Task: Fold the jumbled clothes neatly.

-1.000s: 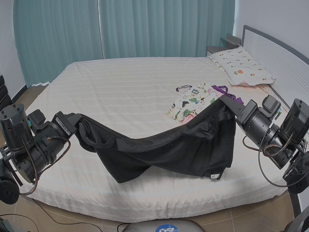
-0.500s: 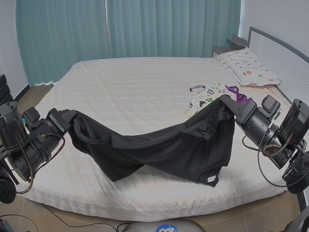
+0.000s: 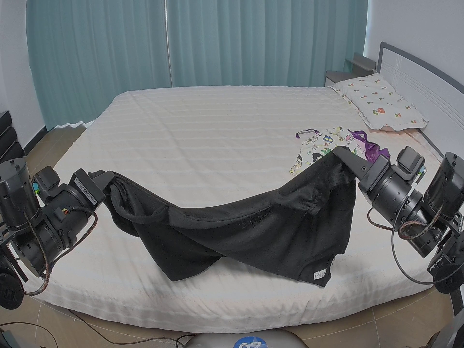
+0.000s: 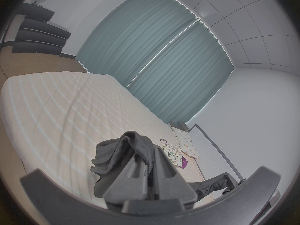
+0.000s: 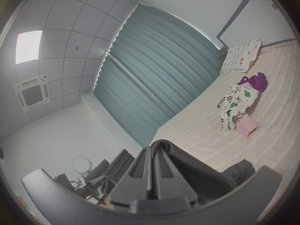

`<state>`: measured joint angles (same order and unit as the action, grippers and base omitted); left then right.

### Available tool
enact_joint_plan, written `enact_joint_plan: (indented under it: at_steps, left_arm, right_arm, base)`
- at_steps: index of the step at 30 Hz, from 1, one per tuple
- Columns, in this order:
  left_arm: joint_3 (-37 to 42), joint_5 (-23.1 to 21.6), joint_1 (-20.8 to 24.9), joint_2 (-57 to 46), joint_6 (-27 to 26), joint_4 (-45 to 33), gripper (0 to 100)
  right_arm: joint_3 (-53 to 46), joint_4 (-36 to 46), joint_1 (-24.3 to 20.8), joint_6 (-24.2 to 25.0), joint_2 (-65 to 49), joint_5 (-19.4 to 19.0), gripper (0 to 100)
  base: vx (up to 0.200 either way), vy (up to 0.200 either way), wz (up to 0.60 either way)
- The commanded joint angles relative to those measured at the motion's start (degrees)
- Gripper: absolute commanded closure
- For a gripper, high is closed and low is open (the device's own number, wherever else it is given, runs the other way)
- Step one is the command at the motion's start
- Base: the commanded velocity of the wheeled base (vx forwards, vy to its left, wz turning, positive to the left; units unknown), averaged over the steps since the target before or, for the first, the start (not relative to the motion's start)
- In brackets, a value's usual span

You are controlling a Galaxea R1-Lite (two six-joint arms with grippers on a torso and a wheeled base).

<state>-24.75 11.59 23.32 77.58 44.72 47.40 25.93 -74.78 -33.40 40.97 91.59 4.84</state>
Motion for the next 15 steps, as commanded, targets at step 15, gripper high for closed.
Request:
enact_joint_plan:
  at_steps: [15]
  left_arm:
    - [0.3, 0.5, 2.3, -5.1, -0.3, -0.4, 100]
  right_arm:
    - [-5.5, 0.2, -0.8, 0.2, -9.3, -1.8, 100]
  base:
    - [-0.2, 0.0, 0.0]
